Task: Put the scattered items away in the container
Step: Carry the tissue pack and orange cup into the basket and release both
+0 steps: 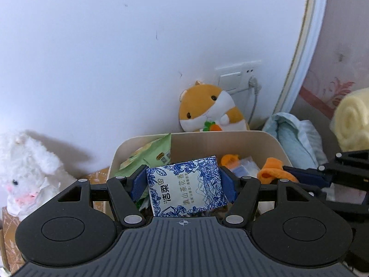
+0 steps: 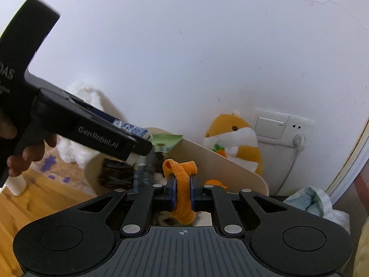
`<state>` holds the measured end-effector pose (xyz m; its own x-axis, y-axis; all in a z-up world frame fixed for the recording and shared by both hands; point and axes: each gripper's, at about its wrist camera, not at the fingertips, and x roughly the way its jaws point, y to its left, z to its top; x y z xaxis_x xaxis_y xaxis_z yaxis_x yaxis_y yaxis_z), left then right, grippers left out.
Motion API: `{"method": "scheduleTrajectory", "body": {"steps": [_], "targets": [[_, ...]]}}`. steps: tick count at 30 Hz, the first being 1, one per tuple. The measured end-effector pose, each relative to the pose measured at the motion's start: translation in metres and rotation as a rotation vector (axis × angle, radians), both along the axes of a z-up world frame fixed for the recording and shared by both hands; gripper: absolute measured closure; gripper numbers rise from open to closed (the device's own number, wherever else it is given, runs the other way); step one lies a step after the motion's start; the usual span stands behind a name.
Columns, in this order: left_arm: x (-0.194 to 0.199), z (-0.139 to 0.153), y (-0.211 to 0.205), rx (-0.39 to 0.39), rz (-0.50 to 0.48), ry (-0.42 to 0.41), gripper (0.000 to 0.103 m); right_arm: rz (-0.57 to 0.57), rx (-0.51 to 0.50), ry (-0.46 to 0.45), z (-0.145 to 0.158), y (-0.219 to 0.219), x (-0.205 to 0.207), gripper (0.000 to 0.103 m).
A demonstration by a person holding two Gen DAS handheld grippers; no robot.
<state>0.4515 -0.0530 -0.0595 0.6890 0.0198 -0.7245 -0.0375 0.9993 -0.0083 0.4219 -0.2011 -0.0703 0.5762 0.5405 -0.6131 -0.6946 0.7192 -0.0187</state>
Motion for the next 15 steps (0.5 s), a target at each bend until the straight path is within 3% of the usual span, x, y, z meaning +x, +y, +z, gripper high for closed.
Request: {"method": "scheduleTrajectory", "body": {"steps": [7,15], "targets": [[0.035,-0.031,-0.008,0.013,0.086,0.097,0.036,0.002,-0.018,0.086,-0.029,0.004,0.037,0.092],[0.051,-0.046,-0.006,0.013,0.157,0.182,0.035,0.000,-0.023,0.204,-0.050,0.015,0.056,0.089]]}}
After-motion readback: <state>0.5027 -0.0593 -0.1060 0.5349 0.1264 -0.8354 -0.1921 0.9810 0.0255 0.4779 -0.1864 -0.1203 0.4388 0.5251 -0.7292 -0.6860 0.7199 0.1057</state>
